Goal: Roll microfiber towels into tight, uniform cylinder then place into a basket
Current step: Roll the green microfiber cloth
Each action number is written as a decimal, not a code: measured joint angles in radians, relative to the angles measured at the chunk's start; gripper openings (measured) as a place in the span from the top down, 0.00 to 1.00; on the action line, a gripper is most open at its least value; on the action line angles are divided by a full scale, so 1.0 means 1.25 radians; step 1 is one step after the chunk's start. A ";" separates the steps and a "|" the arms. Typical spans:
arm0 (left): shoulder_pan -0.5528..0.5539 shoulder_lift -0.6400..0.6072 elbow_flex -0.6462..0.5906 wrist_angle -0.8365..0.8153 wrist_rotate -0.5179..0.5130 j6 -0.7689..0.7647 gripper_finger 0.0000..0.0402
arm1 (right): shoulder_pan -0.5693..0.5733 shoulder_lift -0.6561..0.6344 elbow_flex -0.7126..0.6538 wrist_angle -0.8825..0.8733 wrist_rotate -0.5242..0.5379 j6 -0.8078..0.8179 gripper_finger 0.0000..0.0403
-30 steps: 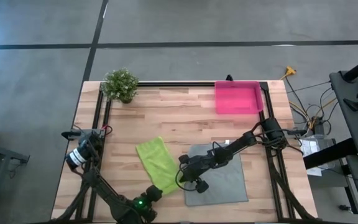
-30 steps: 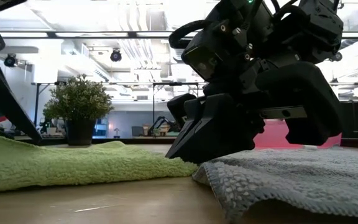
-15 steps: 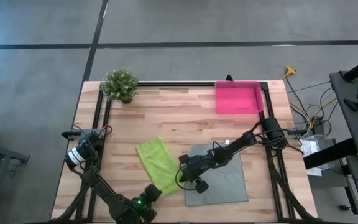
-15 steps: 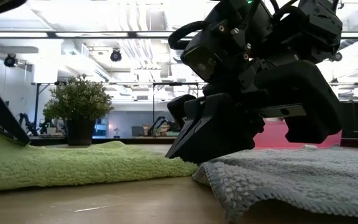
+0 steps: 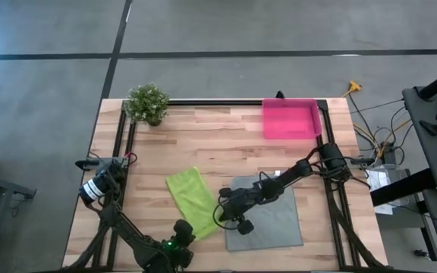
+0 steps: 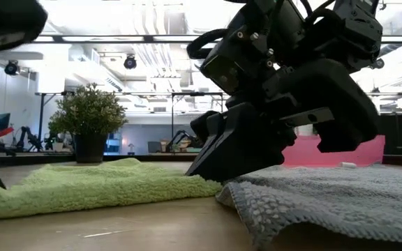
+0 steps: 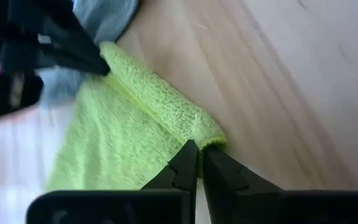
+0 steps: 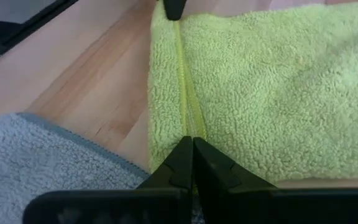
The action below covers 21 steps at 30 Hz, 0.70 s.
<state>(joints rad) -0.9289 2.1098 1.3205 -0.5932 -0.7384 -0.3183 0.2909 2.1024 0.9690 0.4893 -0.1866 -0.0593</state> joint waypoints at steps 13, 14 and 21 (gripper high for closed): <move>-0.014 0.005 -0.016 0.015 -0.092 -0.534 1.00 | -0.004 -0.091 -0.006 -0.020 0.011 -0.149 0.96; -0.017 0.005 -0.017 0.015 -0.100 -0.562 1.00 | -0.004 -0.097 -0.010 -0.023 0.010 -0.162 0.95; -0.030 0.006 -0.017 0.014 -0.141 -0.684 1.00 | -0.002 -0.150 -0.038 -0.045 -0.044 -0.216 0.75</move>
<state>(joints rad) -0.9666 2.1174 1.2987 -0.5758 -0.9146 -1.1729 0.2888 1.9149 0.9219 0.4329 -0.2414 -0.3299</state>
